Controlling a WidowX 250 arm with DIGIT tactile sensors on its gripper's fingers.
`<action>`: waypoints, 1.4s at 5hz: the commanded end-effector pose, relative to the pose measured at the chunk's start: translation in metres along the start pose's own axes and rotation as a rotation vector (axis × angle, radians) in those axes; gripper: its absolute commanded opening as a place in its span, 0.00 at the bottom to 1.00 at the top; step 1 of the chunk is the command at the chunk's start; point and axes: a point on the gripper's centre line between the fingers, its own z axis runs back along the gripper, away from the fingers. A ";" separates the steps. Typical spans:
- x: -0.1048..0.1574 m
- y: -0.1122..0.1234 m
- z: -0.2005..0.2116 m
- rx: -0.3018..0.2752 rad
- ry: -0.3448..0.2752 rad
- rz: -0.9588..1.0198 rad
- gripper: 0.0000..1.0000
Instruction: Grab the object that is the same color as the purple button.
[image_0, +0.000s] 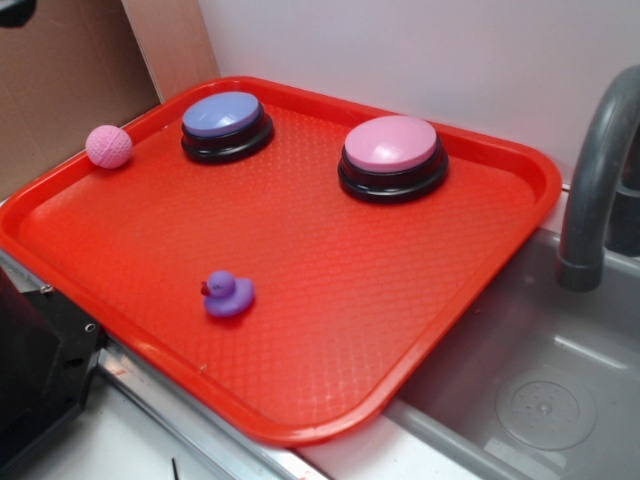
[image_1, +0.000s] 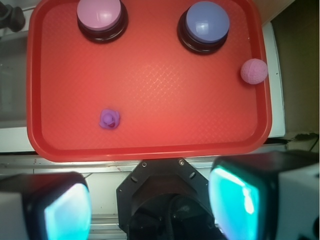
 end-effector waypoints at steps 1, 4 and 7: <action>0.002 0.000 0.005 -0.001 -0.017 -0.002 1.00; 0.029 -0.053 -0.065 -0.028 0.030 -0.046 1.00; 0.021 -0.054 -0.155 -0.033 0.012 -0.030 1.00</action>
